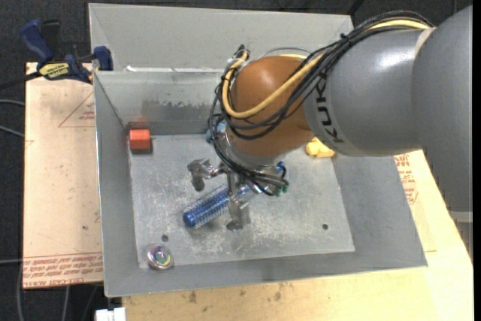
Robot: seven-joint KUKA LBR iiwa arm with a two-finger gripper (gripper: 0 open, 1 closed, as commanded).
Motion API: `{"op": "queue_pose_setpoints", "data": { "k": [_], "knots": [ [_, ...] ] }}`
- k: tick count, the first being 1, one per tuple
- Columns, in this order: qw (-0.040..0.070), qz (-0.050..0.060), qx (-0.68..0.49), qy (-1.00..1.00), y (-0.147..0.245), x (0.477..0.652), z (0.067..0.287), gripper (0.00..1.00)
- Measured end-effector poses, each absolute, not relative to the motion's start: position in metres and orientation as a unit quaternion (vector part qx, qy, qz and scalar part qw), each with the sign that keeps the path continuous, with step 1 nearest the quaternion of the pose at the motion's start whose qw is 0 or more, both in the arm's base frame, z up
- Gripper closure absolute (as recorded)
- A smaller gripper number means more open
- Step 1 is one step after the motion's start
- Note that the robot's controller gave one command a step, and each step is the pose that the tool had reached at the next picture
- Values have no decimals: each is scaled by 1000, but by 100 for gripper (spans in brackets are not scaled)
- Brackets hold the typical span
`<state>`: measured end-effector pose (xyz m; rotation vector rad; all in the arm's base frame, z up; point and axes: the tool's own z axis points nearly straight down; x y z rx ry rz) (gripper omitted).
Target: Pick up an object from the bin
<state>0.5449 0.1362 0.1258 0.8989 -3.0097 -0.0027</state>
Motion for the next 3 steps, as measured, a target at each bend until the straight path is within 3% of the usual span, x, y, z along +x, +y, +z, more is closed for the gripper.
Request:
{"op": "queue_pose_setpoints", "data": {
  "k": [1,2,3],
  "knots": [
    [2,-1,256,-967,124,545,67,0],
    [1,-2,255,-967,125,545,67,0],
    [1,-2,255,-967,125,545,67,100]
  ]
}}
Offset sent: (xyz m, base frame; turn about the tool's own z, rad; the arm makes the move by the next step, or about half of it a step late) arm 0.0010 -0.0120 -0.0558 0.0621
